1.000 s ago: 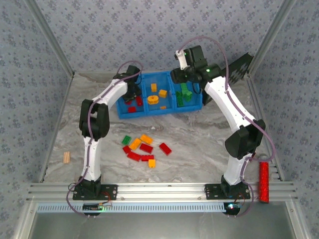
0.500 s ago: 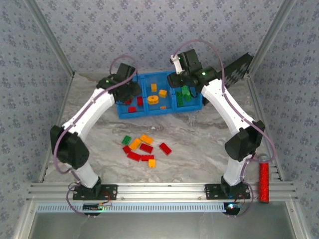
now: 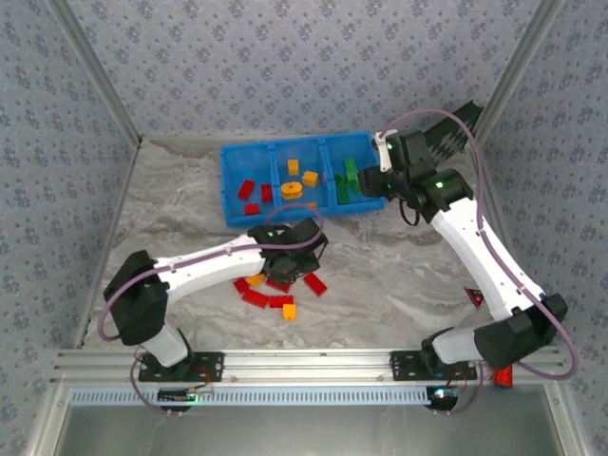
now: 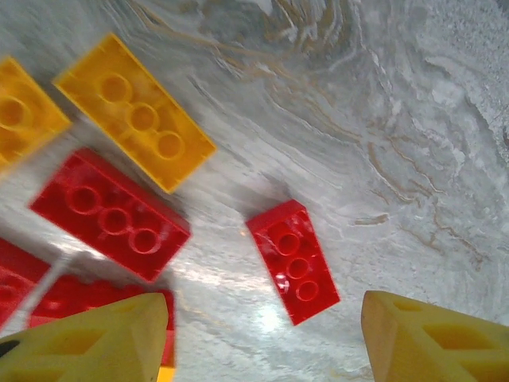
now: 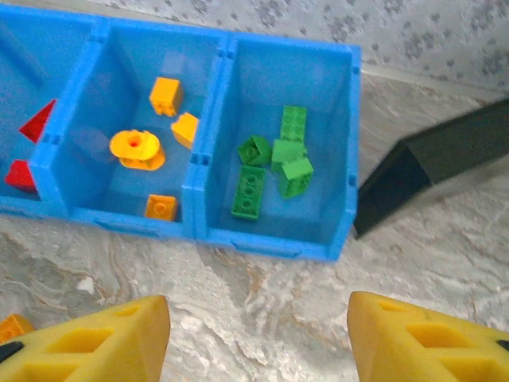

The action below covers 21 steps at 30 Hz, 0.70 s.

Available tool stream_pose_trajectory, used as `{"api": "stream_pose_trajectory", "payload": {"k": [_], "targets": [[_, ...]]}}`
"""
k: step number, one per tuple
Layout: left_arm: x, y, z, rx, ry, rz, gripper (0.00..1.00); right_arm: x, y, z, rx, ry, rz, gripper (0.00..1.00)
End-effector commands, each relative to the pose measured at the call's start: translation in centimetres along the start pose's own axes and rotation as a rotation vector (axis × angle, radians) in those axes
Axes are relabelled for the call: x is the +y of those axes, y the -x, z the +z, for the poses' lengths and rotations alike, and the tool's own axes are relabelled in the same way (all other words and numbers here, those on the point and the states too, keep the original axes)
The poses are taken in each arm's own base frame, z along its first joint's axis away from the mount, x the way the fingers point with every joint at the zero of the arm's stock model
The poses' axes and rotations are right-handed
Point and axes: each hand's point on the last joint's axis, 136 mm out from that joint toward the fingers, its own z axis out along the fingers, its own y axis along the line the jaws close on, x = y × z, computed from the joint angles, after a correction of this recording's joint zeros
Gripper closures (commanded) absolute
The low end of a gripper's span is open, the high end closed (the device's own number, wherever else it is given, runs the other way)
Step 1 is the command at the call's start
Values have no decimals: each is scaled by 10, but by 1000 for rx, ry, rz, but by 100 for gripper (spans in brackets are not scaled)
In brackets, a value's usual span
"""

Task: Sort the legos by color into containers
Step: Pick up the lego from the middle-left of the table.

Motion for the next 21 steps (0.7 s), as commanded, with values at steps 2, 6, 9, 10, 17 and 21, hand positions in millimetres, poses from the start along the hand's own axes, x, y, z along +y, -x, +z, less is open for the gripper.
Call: {"api": "stream_pose_trajectory", "payload": {"k": [2, 6, 9, 10, 17, 21], "targets": [[-22, -17, 30, 43, -24, -88, 33, -22, -10, -7, -6, -36, 73, 37], [-31, -33, 55, 101, 4, -81, 33, -33, -15, -9, 5, -52, 83, 37], [-32, -40, 71, 132, 34, -86, 33, -38, -16, -9, 0, -55, 96, 37], [-32, -43, 75, 144, 41, -91, 33, -39, -16, -8, 0, -57, 100, 37], [-29, -54, 89, 196, 76, -91, 44, -46, -22, 2, 11, -62, 121, 37], [-29, -58, 90, 223, 91, -61, 52, -52, -24, 9, 21, -81, 132, 37]]}}
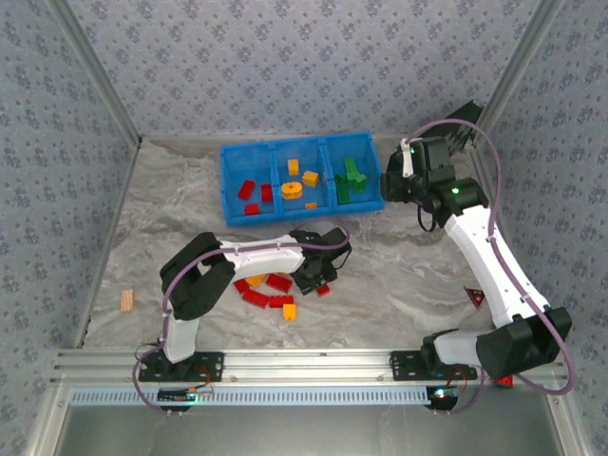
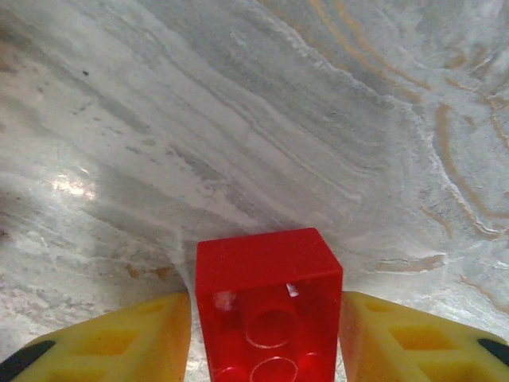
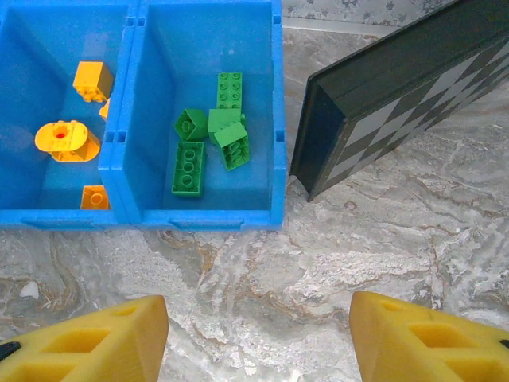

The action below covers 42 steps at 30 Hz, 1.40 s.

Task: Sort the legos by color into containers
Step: Pick up the lego from the middle-left of the table, then place the lego in the container.

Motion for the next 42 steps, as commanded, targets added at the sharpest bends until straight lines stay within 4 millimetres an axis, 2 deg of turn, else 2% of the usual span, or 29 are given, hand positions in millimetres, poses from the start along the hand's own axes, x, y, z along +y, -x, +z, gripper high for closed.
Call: {"api": "stream_pose_trajectory", "payload": {"k": [1, 6, 9, 12, 15, 19, 22, 24, 26, 29, 32, 36, 39, 42], "targets": [[-7, -15, 10, 73, 7, 19, 54, -5, 3, 6, -10, -10, 33, 37], [1, -23, 18, 144, 18, 39, 75, -11, 2, 10, -6, -36, 48, 37], [2, -25, 19, 167, 22, 61, 77, -13, 0, 11, 1, -45, 56, 36], [1, -18, 10, 163, 17, 85, 79, -16, -2, 10, 11, -60, 62, 35], [-1, 6, -12, 120, -4, 102, 79, -16, -2, 9, 22, -65, 61, 35], [-3, 67, -67, -23, -53, 137, 80, -4, -9, 12, 52, -17, 42, 35], [0, 113, -109, -137, -86, 164, 79, 20, -22, 19, 83, 58, -4, 35], [4, 145, -137, -215, -100, 181, 79, 37, -33, 23, 96, 99, -40, 30], [7, 171, -157, -263, -121, 188, 79, 57, -44, 27, 109, 153, -85, 27], [12, 206, -170, -307, -138, 170, 78, 94, -59, 28, 130, 247, -183, 26], [17, 242, -170, -338, -133, 146, 78, 137, -77, 28, 151, 339, -323, 23], [24, 285, -156, -352, -103, 105, 78, 188, -103, 29, 185, 460, -455, 22], [31, 310, -142, -350, -88, 70, 77, 221, -115, 30, 192, 537, -522, 22], [38, 327, -123, -326, -68, 51, 78, 249, -125, 35, 223, 595, -567, 22]]}}
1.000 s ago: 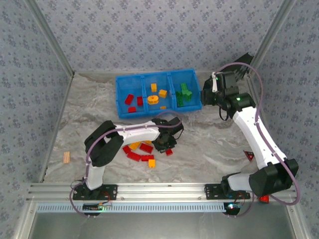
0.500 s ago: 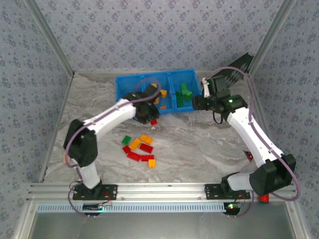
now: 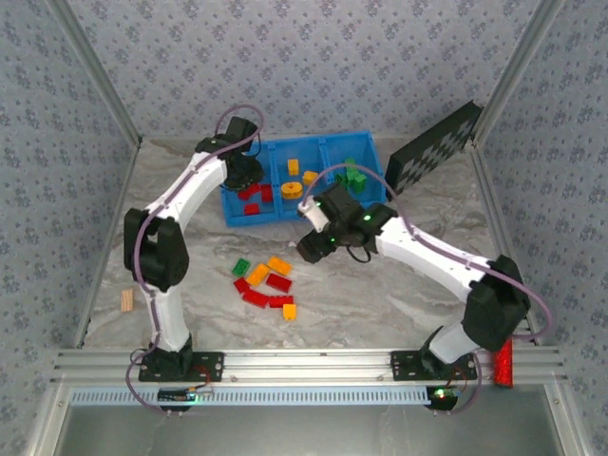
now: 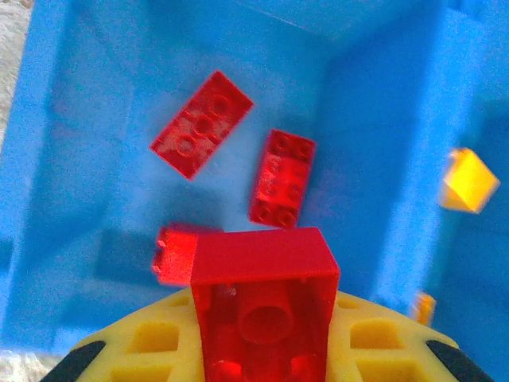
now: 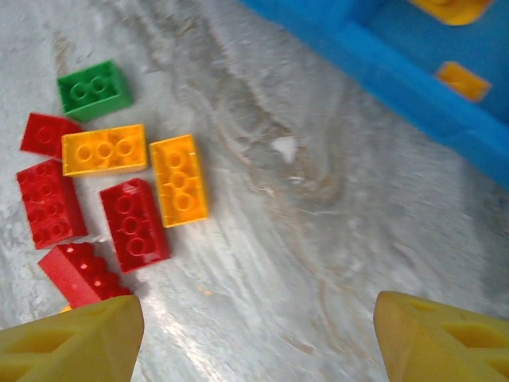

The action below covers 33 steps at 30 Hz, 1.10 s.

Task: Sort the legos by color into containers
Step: Place the lego in the container.

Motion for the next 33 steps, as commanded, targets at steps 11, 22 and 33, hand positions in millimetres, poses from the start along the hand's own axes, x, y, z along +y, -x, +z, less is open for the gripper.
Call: {"api": "stream_pose_trajectory", "payload": {"k": [11, 22, 33], "targets": [[4, 7, 50, 71, 10, 7, 70, 37, 26, 80, 79, 58, -221, 22], [3, 6, 57, 82, 3, -11, 49, 40, 20, 110, 149, 98, -247, 23], [-14, 34, -1, -19, -108, 66, 44, 44, 2, 126, 213, 141, -261, 25]]}}
